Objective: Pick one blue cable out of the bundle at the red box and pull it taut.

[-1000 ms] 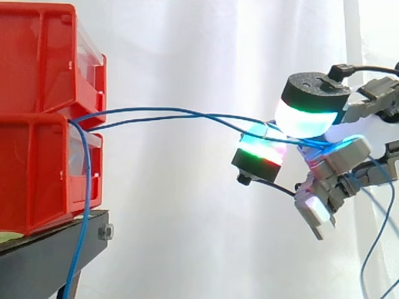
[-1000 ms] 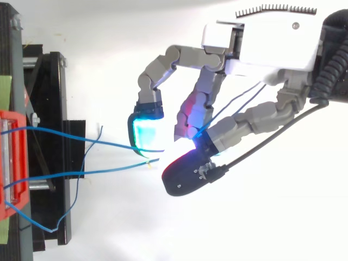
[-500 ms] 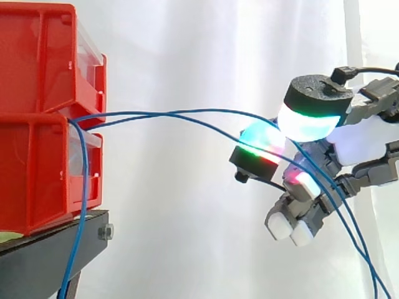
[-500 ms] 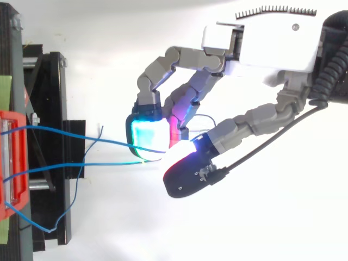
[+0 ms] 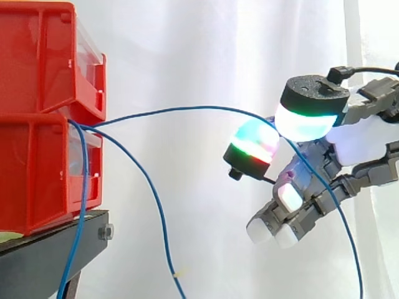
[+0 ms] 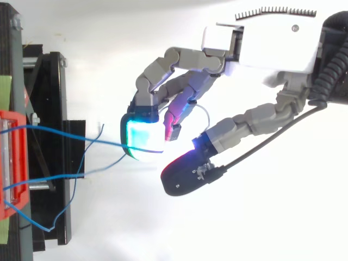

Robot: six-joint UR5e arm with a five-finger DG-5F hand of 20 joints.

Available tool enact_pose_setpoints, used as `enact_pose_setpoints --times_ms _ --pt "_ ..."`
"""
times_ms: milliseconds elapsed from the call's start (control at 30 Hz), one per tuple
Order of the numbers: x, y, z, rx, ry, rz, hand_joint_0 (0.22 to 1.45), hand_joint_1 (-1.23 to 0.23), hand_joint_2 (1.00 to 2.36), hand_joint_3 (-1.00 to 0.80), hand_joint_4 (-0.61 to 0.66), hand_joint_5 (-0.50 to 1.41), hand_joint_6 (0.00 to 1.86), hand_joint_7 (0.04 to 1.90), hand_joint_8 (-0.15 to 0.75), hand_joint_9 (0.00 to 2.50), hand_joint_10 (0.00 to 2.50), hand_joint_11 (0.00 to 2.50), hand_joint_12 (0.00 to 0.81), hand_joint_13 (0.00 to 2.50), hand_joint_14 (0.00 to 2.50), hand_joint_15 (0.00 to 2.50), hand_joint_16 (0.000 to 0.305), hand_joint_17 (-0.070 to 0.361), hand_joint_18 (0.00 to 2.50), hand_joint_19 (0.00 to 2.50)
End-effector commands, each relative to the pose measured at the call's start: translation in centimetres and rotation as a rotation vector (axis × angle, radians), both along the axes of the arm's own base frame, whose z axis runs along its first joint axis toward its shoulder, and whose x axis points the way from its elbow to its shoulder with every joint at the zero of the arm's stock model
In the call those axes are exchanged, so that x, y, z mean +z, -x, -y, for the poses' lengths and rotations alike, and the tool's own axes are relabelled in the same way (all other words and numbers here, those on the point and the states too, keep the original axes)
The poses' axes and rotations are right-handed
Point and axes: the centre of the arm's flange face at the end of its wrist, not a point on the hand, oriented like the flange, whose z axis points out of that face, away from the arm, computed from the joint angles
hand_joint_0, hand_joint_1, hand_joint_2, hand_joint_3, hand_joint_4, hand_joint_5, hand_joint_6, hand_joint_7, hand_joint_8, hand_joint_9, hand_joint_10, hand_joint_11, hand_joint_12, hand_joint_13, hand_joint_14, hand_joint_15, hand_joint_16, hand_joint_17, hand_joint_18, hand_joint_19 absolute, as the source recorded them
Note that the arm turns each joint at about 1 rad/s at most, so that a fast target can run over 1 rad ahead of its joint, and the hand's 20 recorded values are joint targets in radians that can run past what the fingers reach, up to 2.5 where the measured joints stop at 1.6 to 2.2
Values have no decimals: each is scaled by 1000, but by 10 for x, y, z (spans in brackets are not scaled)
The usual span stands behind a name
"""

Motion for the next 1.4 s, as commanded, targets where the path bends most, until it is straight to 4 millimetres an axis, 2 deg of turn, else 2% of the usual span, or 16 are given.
enact_pose_setpoints --times_ms 0,367,767,1367 --pt "0 0 -2 3 2 0 566 -772 1010 -376 -164 -31 854 881 313 954 6 435 385 518 7 233 51 114 384 306" --pt "0 0 -3 5 5 -3 573 -794 1011 -381 -151 -22 861 945 347 1079 10 495 398 640 8 262 51 116 512 335" --pt "-2 1 -4 6 6 -11 554 -747 1004 -452 -154 -11 850 945 368 1175 7 495 407 713 7 269 53 120 608 363" --pt "-3 4 -5 9 7 -32 488 -769 1000 -500 -168 12 816 969 406 1316 8 485 438 857 6 271 59 134 783 376"
